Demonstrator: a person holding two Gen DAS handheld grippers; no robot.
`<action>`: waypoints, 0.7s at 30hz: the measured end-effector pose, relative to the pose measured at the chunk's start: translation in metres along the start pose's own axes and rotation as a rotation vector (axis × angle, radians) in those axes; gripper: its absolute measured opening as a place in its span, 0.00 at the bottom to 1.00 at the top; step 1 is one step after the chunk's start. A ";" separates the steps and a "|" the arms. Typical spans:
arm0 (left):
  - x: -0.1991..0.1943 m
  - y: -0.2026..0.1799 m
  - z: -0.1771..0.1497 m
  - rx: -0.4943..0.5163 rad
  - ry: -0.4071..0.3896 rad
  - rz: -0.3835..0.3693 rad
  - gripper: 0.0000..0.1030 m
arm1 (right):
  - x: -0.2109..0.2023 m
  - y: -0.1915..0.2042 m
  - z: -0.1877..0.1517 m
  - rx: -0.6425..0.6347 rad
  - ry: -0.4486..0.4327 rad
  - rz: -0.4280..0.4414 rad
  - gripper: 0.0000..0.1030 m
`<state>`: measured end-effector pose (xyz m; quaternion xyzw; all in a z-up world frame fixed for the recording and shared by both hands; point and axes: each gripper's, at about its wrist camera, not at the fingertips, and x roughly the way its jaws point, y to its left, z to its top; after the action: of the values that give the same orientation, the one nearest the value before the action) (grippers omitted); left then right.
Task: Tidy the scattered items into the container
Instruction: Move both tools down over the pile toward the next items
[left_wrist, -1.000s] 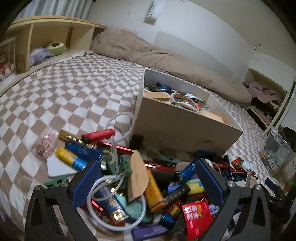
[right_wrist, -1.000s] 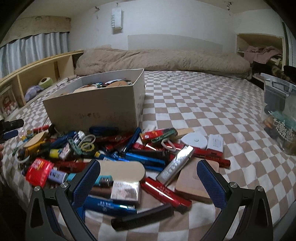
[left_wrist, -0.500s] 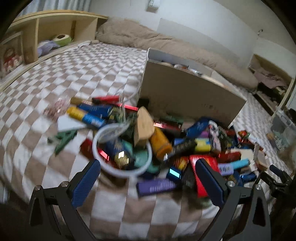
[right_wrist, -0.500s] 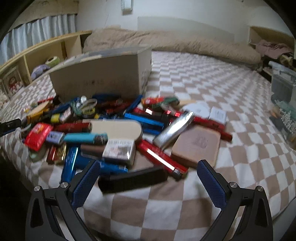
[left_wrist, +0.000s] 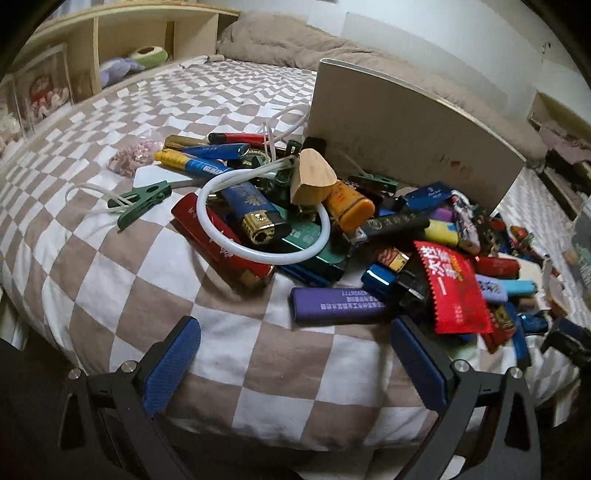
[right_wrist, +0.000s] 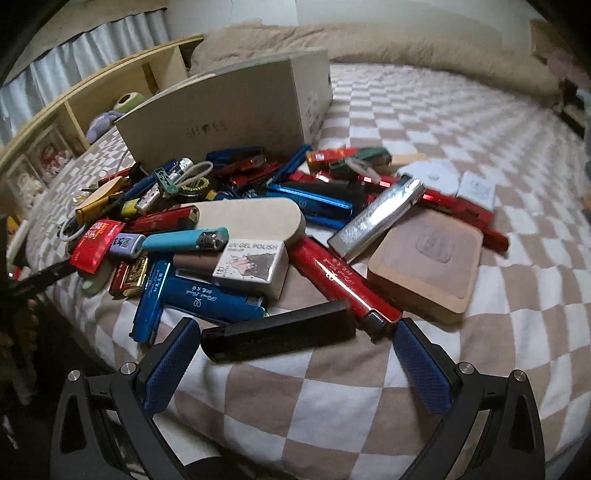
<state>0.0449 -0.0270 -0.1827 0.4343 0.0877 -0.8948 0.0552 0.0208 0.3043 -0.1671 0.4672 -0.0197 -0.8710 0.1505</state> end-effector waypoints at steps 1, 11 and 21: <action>0.002 -0.002 -0.001 0.006 0.001 0.015 1.00 | 0.001 -0.001 0.001 -0.005 0.007 0.008 1.00; 0.008 -0.012 -0.005 0.017 -0.006 0.117 1.00 | 0.002 -0.005 0.001 -0.016 -0.004 0.042 1.00; 0.014 -0.030 0.001 0.004 -0.003 0.073 1.00 | 0.001 -0.007 -0.001 -0.008 -0.023 0.057 1.00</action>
<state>0.0299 0.0021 -0.1897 0.4360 0.0699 -0.8930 0.0872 0.0195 0.3108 -0.1694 0.4558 -0.0314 -0.8718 0.1766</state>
